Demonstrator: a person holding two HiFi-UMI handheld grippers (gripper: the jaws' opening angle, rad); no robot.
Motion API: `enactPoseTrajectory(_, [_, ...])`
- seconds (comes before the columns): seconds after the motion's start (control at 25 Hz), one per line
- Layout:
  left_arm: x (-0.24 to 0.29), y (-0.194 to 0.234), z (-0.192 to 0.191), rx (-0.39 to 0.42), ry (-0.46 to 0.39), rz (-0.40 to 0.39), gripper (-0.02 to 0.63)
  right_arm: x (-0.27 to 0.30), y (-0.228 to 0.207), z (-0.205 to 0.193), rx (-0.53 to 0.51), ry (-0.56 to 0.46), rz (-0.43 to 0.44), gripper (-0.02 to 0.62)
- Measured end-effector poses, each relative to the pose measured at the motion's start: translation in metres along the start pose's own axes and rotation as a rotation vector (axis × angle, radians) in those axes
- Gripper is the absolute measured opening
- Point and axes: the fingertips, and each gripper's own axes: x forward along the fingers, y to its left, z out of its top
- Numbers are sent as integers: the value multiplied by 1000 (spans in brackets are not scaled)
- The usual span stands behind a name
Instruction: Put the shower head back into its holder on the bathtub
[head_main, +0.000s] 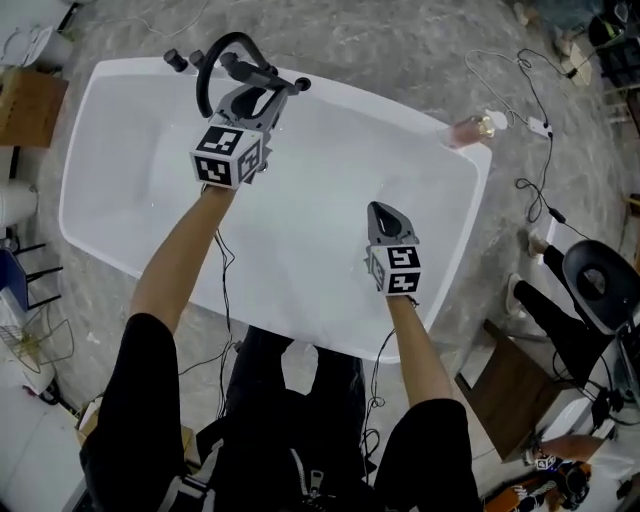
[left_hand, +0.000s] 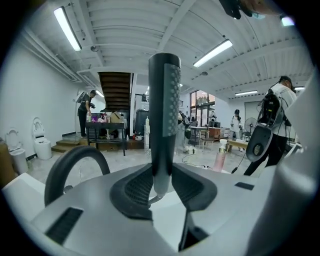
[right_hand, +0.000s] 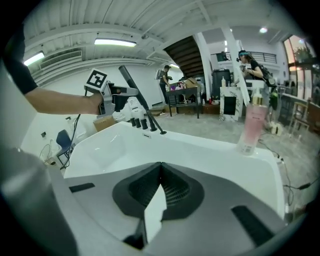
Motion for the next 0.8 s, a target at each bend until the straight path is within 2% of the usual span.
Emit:
enactPoseTrajectory(0.28, [43,32,-42,-13,57,40,133,-5,-12,-42,116,24,-37,8])
enactPoseTrajectory(0.52, [74,49,-72,15,105,51,133,-9,8,-87,144,68,-30,8])
enactPoseTrajectory(0.8, [107,60,-111,34,166,30,133,-23,22,-116,201,76,-39,9])
